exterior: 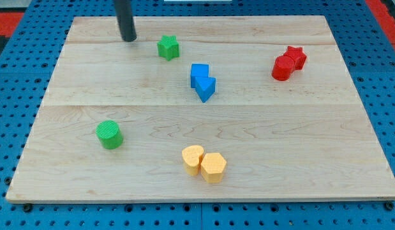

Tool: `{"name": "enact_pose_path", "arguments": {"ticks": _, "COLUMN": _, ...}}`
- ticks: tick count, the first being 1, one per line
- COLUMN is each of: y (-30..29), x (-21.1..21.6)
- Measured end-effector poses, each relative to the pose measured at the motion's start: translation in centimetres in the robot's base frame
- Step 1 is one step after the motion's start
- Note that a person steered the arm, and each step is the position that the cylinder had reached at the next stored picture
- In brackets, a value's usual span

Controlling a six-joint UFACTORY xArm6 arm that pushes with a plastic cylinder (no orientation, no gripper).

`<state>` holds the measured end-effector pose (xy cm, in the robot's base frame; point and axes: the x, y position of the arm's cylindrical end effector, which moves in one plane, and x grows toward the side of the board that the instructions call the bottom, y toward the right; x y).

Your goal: Place green blocks at the top center of the board

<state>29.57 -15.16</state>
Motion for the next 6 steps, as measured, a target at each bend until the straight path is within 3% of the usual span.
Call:
{"name": "enact_pose_path", "arguments": {"ticks": 1, "y": 3.3, "x": 3.2}}
{"name": "enact_pose_path", "arguments": {"ticks": 3, "y": 16.8, "x": -0.2}}
{"name": "enact_pose_path", "arguments": {"ticks": 4, "y": 14.3, "x": -1.6}}
{"name": "enact_pose_path", "arguments": {"ticks": 5, "y": 10.6, "x": 0.1}}
{"name": "enact_pose_path", "arguments": {"ticks": 6, "y": 6.8, "x": -2.0}}
